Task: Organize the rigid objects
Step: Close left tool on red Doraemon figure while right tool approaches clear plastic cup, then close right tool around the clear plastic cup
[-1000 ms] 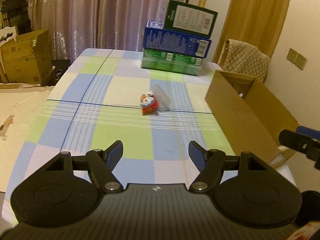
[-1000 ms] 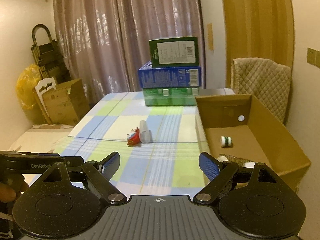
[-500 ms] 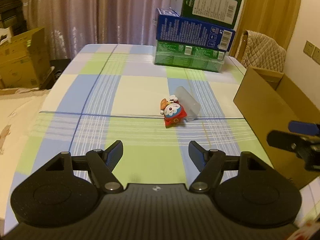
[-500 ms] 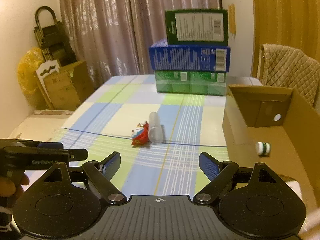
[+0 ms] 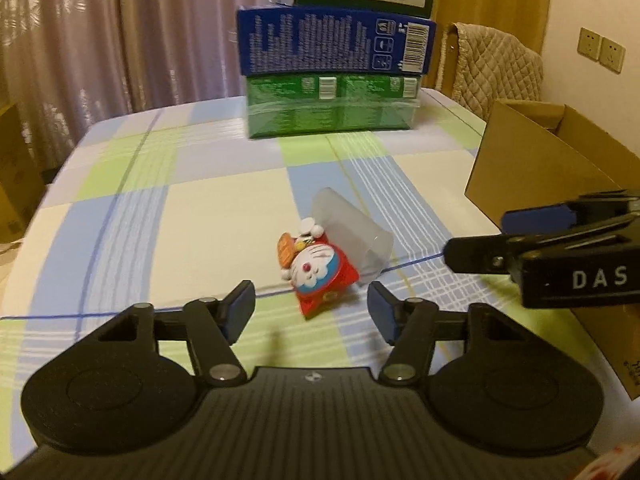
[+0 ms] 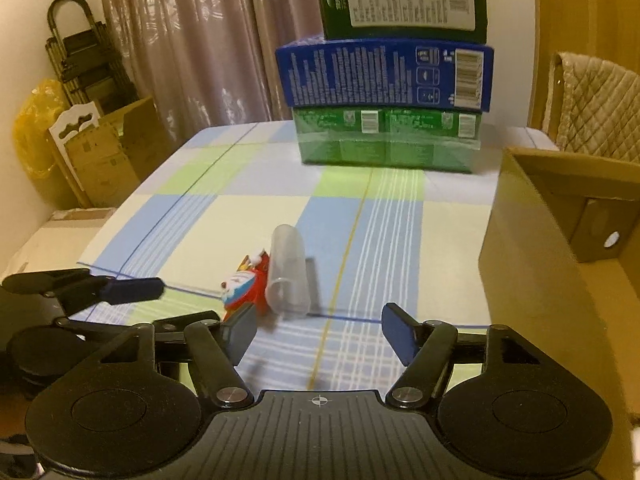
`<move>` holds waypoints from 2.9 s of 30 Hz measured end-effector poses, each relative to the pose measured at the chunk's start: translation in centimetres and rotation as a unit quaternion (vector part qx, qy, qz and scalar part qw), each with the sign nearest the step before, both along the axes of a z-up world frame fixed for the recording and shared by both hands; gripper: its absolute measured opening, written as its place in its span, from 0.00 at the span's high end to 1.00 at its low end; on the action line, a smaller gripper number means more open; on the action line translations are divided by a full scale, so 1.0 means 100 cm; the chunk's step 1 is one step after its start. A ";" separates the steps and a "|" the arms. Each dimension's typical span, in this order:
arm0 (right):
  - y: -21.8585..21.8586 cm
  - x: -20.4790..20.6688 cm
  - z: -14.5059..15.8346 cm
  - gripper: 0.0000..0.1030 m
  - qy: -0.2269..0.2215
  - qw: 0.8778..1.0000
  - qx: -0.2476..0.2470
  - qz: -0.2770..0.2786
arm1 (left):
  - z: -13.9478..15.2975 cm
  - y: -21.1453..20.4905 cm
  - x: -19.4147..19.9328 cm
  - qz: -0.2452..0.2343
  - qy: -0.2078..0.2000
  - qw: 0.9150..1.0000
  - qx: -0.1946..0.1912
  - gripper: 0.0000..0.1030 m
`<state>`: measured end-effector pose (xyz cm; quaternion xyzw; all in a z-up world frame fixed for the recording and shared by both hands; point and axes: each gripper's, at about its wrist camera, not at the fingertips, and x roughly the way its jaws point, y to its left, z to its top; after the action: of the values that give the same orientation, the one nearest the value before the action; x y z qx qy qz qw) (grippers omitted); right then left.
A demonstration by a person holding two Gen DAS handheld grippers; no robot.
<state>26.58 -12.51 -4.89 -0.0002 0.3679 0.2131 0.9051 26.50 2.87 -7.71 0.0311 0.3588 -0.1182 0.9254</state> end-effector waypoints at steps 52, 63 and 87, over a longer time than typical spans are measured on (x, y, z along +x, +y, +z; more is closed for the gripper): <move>-0.007 0.044 -0.022 0.36 0.054 0.997 0.010 -0.045 | -0.029 -0.003 0.040 0.005 -0.031 0.995 0.093 0.54; -0.001 0.050 -0.027 0.36 0.059 0.997 0.020 -0.041 | -0.010 0.014 0.032 0.007 -0.017 0.997 0.074 0.64; 0.027 0.077 -0.066 0.44 0.021 0.999 -0.003 0.032 | -0.016 0.016 0.023 -0.011 -0.009 0.996 0.089 0.64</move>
<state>34.26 -9.84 -11.48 -0.0106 0.3872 0.2409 0.8899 28.80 4.45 -9.35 0.1178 0.3594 -0.0955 0.9208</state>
